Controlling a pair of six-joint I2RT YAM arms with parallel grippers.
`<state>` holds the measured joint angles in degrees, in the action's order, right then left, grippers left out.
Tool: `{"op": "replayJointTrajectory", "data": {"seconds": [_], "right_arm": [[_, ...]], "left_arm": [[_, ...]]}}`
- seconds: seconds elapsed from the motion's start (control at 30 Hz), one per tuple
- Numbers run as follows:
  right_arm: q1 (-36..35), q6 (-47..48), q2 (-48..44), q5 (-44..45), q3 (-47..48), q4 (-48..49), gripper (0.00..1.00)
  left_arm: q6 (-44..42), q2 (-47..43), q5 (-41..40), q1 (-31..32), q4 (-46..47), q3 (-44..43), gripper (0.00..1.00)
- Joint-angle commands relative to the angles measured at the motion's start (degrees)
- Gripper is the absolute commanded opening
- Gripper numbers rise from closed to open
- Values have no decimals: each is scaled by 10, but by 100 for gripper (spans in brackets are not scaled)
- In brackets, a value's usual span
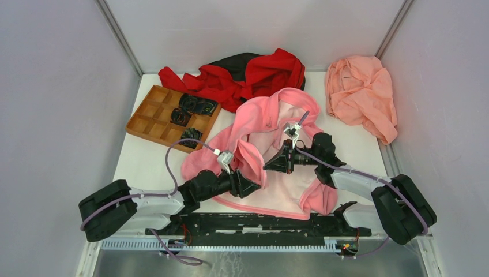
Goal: Zip up the jacket
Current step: Pick up the jacket from the center of the board.
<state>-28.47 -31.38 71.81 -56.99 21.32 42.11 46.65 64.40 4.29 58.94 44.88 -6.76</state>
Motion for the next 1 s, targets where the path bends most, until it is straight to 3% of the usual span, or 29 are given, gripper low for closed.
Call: {"op": "replayJointTrajectory", "data": {"seconds": [0.0, 0.07, 0.17, 0.23, 0.67, 0.83, 0.97], "right_arm": [[3, 11, -11, -11, 22, 14, 0], [3, 11, -11, -11, 21, 13, 0], [4, 9, -11, -11, 22, 13, 0], [4, 10, -12, -11, 21, 13, 0], [6, 13, -11, -8, 23, 3, 0], [8, 35, -12, 1, 27, -28, 0], [16, 114, -24, 43, 46, -127, 2]], "left_arm": [[-36, 18, -35, -1, 84, -23, 68], [-40, 19, -56, -1, 93, -18, 66], [-44, 19, -90, -1, 90, -21, 51], [-42, 19, -112, -1, 76, -28, 46], [-40, 84, -108, -1, 82, -70, 46], [-45, 93, -111, -1, 78, -81, 3], [-53, 66, -114, -1, 55, -84, 2]]}}
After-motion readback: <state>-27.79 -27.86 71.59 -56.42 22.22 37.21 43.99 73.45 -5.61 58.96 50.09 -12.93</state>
